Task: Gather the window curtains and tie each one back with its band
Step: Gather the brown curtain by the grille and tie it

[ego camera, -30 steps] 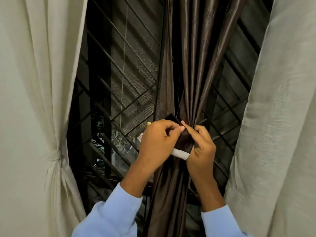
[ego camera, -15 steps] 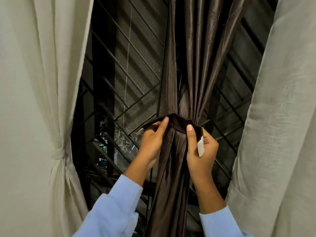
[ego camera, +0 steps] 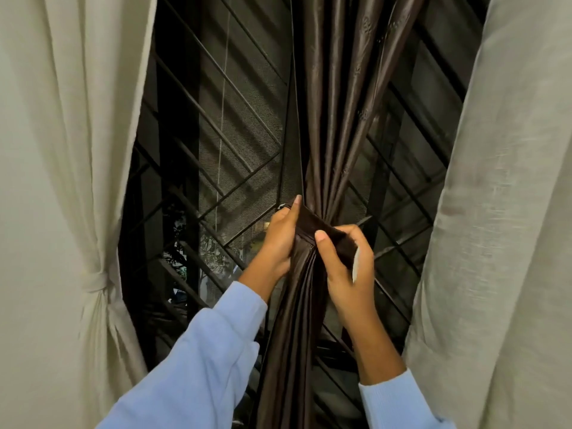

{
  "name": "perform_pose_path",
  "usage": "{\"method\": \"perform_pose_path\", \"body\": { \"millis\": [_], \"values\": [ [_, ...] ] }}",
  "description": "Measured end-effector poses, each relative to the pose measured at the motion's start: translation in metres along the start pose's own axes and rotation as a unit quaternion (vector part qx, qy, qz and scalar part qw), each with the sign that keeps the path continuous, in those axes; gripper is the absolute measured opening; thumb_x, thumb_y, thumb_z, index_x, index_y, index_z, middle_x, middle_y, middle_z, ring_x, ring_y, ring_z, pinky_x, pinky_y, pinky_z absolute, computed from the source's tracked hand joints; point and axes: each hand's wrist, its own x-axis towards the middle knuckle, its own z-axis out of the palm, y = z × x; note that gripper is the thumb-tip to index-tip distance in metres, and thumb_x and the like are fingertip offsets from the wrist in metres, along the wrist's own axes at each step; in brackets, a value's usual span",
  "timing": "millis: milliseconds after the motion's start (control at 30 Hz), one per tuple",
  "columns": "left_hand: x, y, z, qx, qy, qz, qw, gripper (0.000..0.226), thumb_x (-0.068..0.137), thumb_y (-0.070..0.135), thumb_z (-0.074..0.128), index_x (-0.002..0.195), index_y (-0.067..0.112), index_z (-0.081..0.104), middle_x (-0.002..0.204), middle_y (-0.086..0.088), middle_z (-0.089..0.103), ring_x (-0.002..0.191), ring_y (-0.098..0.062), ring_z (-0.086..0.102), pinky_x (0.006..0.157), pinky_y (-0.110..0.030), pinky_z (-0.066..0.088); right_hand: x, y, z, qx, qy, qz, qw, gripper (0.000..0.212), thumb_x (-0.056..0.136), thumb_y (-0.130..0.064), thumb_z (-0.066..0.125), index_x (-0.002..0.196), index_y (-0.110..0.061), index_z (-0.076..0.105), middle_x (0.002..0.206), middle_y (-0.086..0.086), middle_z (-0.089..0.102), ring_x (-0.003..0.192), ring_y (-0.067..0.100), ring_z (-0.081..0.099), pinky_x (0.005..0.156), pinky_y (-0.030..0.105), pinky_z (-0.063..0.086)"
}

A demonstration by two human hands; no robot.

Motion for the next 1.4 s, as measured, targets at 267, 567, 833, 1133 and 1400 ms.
{"method": "perform_pose_path", "body": {
  "millis": [267,567,833,1133,1400],
  "values": [
    [0.008,-0.001,-0.003,-0.046,-0.046,-0.119,0.991,0.025,0.095,0.018,0.049,0.089,0.001,0.066,0.069,-0.015,0.07,0.059,-0.022,0.068,0.052,-0.028,0.056,0.004,-0.003,-0.004,-0.004,0.055,-0.029,0.998,0.014,0.092,-0.02,0.07,0.091,-0.034,0.069,0.086,-0.008,0.073,0.084,0.007,0.07,0.073,0.014,0.051],
    [0.009,0.006,-0.012,-0.037,-0.081,-0.241,0.967,0.04,0.098,0.027,0.042,0.081,0.0,0.065,0.062,-0.015,0.067,0.052,-0.023,0.066,0.048,-0.03,0.056,0.005,-0.003,0.002,0.021,0.068,0.04,0.997,0.007,0.09,-0.015,0.07,0.096,-0.017,0.072,0.089,-0.009,0.076,0.086,0.004,0.071,0.07,0.011,0.052],
    [0.01,0.022,-0.018,0.064,-0.178,-0.258,0.947,0.067,0.102,0.012,0.028,0.049,-0.001,0.068,0.053,-0.013,0.065,0.047,-0.017,0.065,0.047,-0.024,0.055,-0.008,-0.002,0.011,-0.063,0.206,0.055,0.975,0.023,0.078,-0.018,0.081,0.083,-0.038,0.07,0.117,-0.003,0.057,0.107,-0.011,0.053,0.085,-0.001,0.038],
    [0.008,0.025,-0.007,0.142,-0.155,-0.112,0.971,0.026,0.095,0.003,0.045,0.084,0.008,0.067,0.063,-0.005,0.067,0.053,-0.006,0.065,0.052,-0.016,0.053,-0.008,-0.008,0.002,-0.038,0.177,-0.012,0.983,0.02,0.08,-0.01,0.08,0.094,-0.024,0.077,0.091,-0.01,0.074,0.093,0.008,0.07,0.078,0.016,0.053],
    [-0.039,0.032,-0.011,0.28,0.041,0.501,0.818,0.008,0.084,0.013,0.061,0.082,0.01,0.054,0.065,-0.003,0.052,0.054,-0.016,0.05,0.052,-0.028,0.042,-0.01,-0.005,-0.01,-0.114,0.183,-0.091,0.972,0.023,0.078,-0.001,0.079,0.095,-0.016,0.077,0.093,-0.011,0.071,0.091,0.006,0.069,0.079,0.012,0.051]
  ]
}}
